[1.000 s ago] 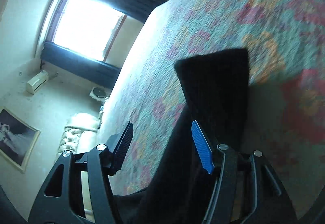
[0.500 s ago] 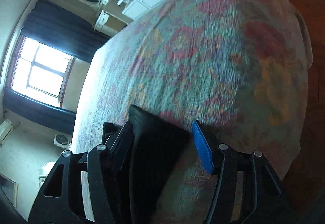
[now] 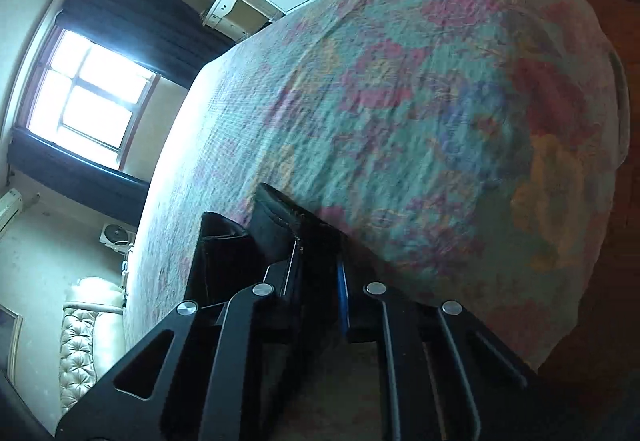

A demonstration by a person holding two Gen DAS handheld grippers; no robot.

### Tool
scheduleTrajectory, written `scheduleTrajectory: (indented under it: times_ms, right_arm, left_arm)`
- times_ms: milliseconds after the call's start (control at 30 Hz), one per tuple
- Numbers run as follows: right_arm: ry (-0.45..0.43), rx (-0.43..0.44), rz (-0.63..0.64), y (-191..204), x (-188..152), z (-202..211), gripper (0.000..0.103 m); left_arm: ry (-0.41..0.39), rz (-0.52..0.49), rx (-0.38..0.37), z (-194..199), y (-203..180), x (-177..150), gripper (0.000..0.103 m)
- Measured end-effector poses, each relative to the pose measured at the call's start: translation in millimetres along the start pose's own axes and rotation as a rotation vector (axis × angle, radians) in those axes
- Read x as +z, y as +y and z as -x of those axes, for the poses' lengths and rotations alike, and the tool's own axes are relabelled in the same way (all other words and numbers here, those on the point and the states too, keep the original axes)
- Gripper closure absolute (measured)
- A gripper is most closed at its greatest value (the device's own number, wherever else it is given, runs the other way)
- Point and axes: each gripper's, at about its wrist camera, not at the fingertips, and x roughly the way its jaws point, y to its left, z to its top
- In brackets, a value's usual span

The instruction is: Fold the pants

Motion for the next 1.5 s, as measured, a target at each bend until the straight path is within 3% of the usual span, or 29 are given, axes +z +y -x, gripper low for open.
scheduleTrajectory:
  times_ms: [67,167,233,300,367,467,600,667,700,733,767,800,933,1033,1133,1200,1367,1500]
  right_arm:
    - [0.029,-0.033,0.001,-17,-5,-8,0.09]
    - [0.044,0.043,-0.035,-27,-1,-2,0.085]
    - [0.008,0.036,-0.064,-28,5,13,0.077]
    - [-0.086,-0.027,-0.036,-15,9,32,0.075]
    - [-0.11,-0.002,0.0,5,12,37,0.058]
    - [-0.017,0.083,0.057,42,8,16,0.05]
    - [0.088,0.118,0.069,67,-5,-26,0.05]
    - [0.131,0.096,0.071,74,-12,-47,0.05]
    - [0.148,0.07,0.079,77,-14,-57,0.051]
    - [0.143,0.043,0.09,79,-15,-62,0.064]
    - [0.134,0.034,0.095,82,-13,-65,0.09]
    - [0.138,0.048,0.094,83,-12,-64,0.096]
    - [0.07,0.093,0.08,78,3,-29,0.096]
    - [0.023,0.079,0.057,55,9,0,0.096]
    - [0.058,0.018,0.043,19,0,0,0.096]
    - [0.072,0.05,-0.018,-1,-6,-5,0.097]
    - [0.022,0.084,-0.018,2,-8,18,0.097]
    - [0.055,0.052,0.001,-14,-14,13,0.097]
  left_arm:
    - [-0.002,0.006,-0.005,0,0,0,0.009]
    - [-0.002,0.005,-0.005,0,0,0,0.009]
    - [-0.001,0.002,-0.003,0,0,0,0.009]
    - [-0.002,0.005,-0.005,-1,-1,0,0.009]
    - [-0.003,0.006,-0.006,-1,0,-1,0.009]
    - [-0.002,0.004,-0.004,-1,1,-1,0.009]
    - [-0.002,0.004,-0.003,-1,1,-2,0.009]
    - [-0.001,0.004,-0.003,-1,1,-2,0.009]
    - [-0.002,0.004,-0.003,-1,1,-2,0.009]
    - [-0.002,0.004,-0.004,-1,1,-2,0.009]
    - [-0.002,0.004,-0.004,-1,1,-2,0.009]
    - [-0.002,0.003,-0.004,-1,1,-2,0.009]
    - [-0.003,0.004,-0.004,-1,1,-2,0.009]
    - [-0.003,0.003,-0.003,-1,1,-2,0.009]
    - [-0.002,0.002,-0.002,-1,-1,-1,0.009]
    - [-0.001,-0.003,0.002,-1,-2,-1,0.009]
    - [-0.002,-0.015,0.014,0,-5,-1,0.009]
    - [-0.001,-0.009,0.007,-2,-4,0,0.009]
